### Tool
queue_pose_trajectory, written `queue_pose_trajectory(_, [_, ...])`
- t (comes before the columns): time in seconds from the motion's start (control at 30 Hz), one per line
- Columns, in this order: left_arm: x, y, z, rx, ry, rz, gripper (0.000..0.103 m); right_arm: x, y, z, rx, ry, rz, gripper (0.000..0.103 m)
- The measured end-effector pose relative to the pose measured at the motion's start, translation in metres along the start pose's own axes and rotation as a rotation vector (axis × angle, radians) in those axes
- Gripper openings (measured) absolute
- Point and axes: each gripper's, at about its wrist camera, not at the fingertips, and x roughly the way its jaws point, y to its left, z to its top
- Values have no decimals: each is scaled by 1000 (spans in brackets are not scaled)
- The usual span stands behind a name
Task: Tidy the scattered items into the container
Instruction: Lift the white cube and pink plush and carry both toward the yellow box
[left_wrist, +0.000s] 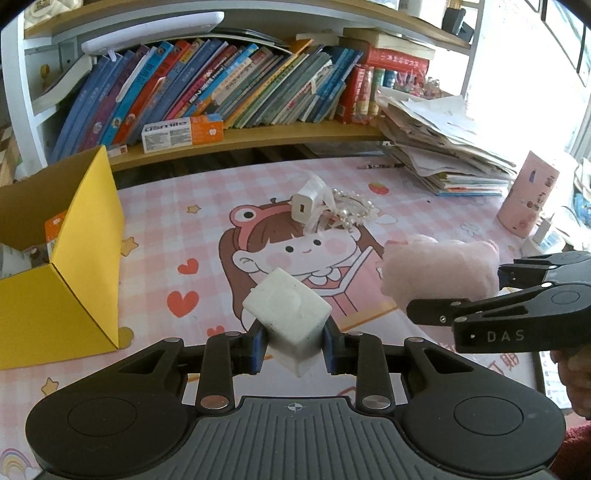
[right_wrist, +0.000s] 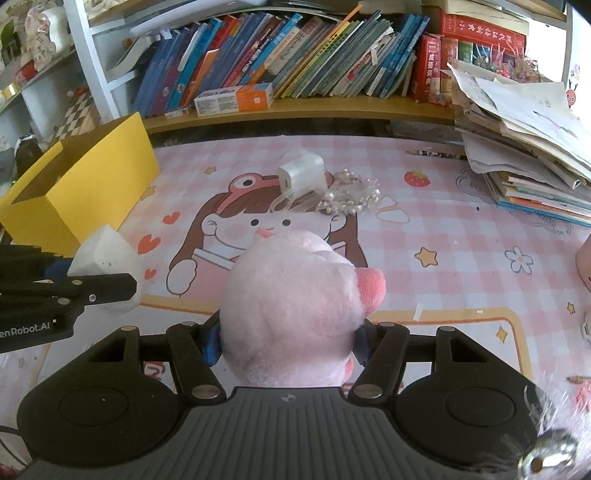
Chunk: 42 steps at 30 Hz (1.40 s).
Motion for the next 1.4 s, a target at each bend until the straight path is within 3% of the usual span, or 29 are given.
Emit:
queue_pose_trajectory(0.27, [-9, 10, -10, 20, 3, -48, 28, -6, 21, -8, 5, 6, -31, 62])
queue_pose_trajectory(1.4, [-83, 136, -37, 40, -94, -141, 27, -15, 183, -5, -48, -42, -87, 62])
